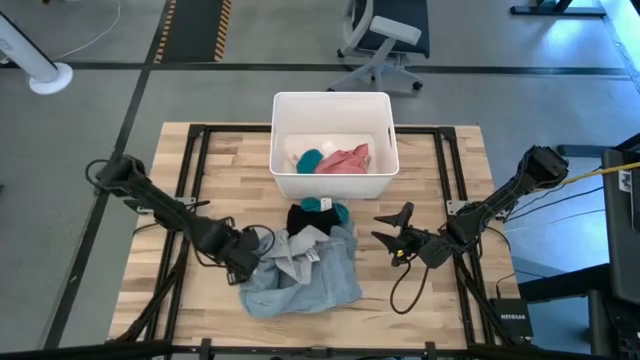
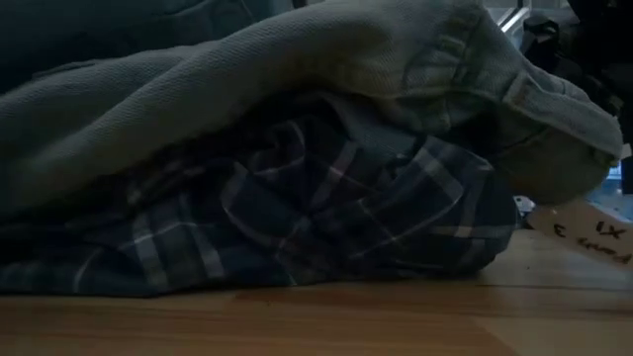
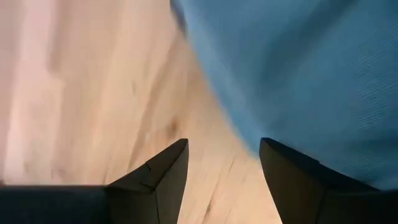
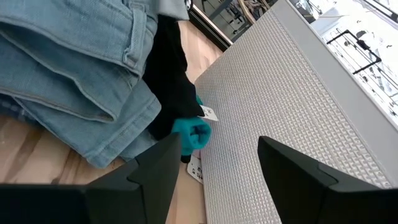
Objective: Sort clothes
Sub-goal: Put the blue sock into the white laundry bin, then put the black shorts into the white laundry bin
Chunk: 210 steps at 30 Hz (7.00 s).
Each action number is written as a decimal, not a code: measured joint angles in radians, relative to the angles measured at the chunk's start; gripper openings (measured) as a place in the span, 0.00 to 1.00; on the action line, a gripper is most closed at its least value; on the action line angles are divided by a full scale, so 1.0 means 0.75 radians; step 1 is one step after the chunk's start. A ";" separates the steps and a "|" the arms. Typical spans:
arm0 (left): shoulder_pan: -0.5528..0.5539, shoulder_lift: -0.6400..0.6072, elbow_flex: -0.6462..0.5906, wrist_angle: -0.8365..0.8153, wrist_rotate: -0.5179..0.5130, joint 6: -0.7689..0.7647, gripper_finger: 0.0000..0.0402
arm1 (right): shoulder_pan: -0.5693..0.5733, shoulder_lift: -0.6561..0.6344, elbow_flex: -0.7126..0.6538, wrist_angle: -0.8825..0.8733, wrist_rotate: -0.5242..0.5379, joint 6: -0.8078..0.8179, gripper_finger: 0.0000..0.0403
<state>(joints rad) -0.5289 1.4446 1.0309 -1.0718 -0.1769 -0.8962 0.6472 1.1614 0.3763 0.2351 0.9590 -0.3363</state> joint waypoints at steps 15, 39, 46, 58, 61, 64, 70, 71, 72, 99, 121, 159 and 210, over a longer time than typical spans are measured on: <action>0.017 -0.243 -0.038 0.711 -0.793 0.379 0.48 | 0.000 0.002 0.000 -0.001 0.044 0.020 0.58; -0.068 0.057 -0.542 1.132 -0.148 -0.034 0.48 | -0.002 0.002 0.000 0.000 -0.058 0.070 0.58; -0.060 0.063 -0.552 1.204 -0.171 0.046 0.48 | -0.161 0.136 0.001 0.211 -0.284 -0.060 0.58; -0.029 0.065 -0.552 1.209 -0.167 0.072 0.48 | -0.474 0.493 0.257 0.151 -0.623 -0.533 0.58; -0.020 0.065 -0.552 1.212 -0.166 0.079 0.48 | -0.533 0.558 0.328 0.046 -0.632 -0.536 0.58; -0.017 0.065 -0.552 1.211 -0.170 0.058 0.48 | -0.585 0.606 0.379 -0.019 -0.659 -0.536 0.58; -0.017 0.065 -0.552 1.212 -0.176 0.052 0.48 | -0.632 0.678 0.415 -0.060 -0.688 -0.536 0.54; -0.017 0.065 -0.552 1.212 -0.176 0.052 0.48 | -0.632 0.684 0.415 -0.063 -0.689 -0.536 0.51; -0.017 0.065 -0.552 1.212 -0.177 0.052 0.48 | -0.630 0.687 0.415 -0.068 -0.690 -0.538 0.47; -0.017 0.066 -0.551 1.212 -0.214 0.030 0.48 | -0.479 0.204 0.493 -0.263 -0.347 -0.687 0.07; -0.017 0.066 -0.552 1.240 -0.217 0.045 0.48 | -0.755 0.110 1.018 -0.459 -0.126 -1.099 0.08; -0.016 0.066 -0.552 1.253 -0.226 0.044 0.48 | -0.784 0.244 1.091 -1.091 -0.928 -0.565 0.58; -0.017 0.066 -0.552 1.271 -0.236 0.078 0.48 | -0.663 0.945 1.092 -0.738 -0.567 -0.961 0.04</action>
<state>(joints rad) -0.5415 1.4940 0.6170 -0.1184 -0.3537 -0.8379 0.1502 1.8704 1.1950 -0.3182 0.5338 -1.0566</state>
